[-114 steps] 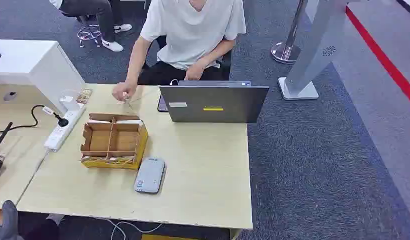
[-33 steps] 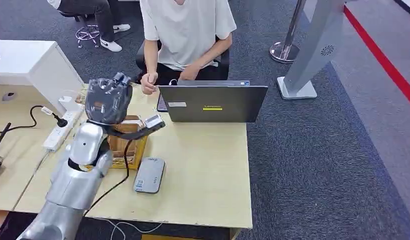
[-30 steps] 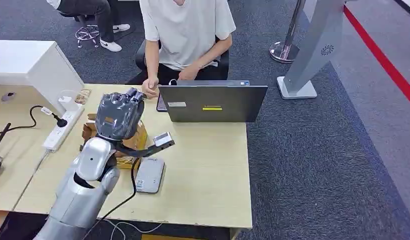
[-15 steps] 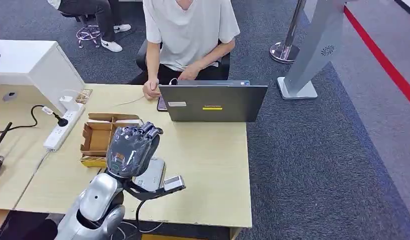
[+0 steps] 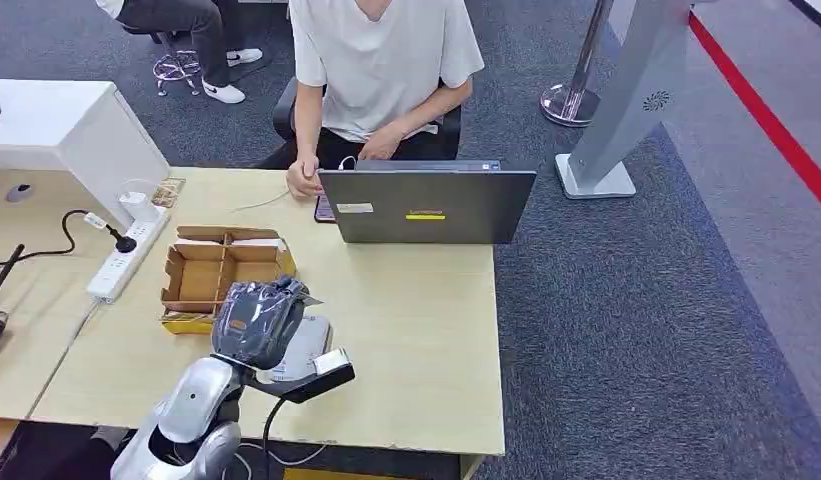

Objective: Pass the card to the sensor for recognition and then transmit it.

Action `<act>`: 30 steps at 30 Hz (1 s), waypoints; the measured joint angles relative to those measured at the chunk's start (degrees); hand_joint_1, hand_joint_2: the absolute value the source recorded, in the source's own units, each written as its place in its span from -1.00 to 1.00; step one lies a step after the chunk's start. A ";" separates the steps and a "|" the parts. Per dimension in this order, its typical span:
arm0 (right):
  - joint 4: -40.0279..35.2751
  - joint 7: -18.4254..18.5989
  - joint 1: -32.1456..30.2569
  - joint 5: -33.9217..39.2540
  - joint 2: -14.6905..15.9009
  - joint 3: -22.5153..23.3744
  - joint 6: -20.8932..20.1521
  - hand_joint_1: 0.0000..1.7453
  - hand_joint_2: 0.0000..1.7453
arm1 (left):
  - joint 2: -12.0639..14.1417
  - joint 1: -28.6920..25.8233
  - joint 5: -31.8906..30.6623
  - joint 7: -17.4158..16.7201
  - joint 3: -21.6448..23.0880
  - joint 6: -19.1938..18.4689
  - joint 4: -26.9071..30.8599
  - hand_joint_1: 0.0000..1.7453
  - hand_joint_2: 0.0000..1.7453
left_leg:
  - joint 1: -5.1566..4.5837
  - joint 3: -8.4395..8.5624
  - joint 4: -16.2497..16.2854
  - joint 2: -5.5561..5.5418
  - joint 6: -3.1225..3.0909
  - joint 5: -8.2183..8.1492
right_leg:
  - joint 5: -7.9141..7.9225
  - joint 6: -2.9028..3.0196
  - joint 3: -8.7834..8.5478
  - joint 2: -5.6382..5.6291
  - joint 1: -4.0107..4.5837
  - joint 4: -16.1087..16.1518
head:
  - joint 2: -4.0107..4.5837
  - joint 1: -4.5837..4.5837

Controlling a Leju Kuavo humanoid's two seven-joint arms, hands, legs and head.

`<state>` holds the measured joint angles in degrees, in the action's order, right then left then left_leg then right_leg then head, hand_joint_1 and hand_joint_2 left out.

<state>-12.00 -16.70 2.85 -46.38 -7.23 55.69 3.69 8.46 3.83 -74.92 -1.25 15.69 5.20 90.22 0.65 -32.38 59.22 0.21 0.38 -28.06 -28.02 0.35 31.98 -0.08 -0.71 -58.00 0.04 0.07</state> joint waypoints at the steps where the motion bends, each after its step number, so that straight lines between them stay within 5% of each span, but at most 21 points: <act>1: 0.00 0.04 -0.01 -0.22 0.00 -0.02 0.02 -1.00 -1.00 | 0.09 -0.04 0.44 -0.33 -0.29 -0.63 -0.59 1.00 1.00 | 0.00 0.00 0.00 -0.01 0.00 0.00 | 0.00 0.00 -0.01 0.02 0.00 0.00 | 0.00 -0.02; 10: 0.00 1.05 -0.09 -1.11 -0.02 -0.09 0.31 -1.00 -1.00 | 1.03 -1.19 -1.38 -5.86 -1.31 -5.18 -4.59 1.00 1.00 | 0.00 -0.04 0.00 -0.03 0.00 0.00 | 0.00 0.00 0.03 0.03 0.00 0.01 | 0.00 0.00; 30: 0.00 0.79 -0.06 -2.34 -0.31 -0.11 -0.04 -1.00 -1.00 | 1.07 -1.26 -1.49 -5.59 -1.33 -7.06 -8.72 1.00 1.00 | 0.00 -0.04 0.00 -0.03 0.00 0.00 | 0.00 0.00 0.04 0.02 0.00 0.00 | 0.00 0.00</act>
<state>-12.00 -15.91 2.79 -48.72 -7.54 55.58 3.65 9.53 2.56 -76.41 -6.84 14.36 -1.86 81.50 0.64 -32.41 59.22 0.18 0.38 -28.05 -28.02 0.35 32.02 -0.06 -0.71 -58.00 0.04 0.07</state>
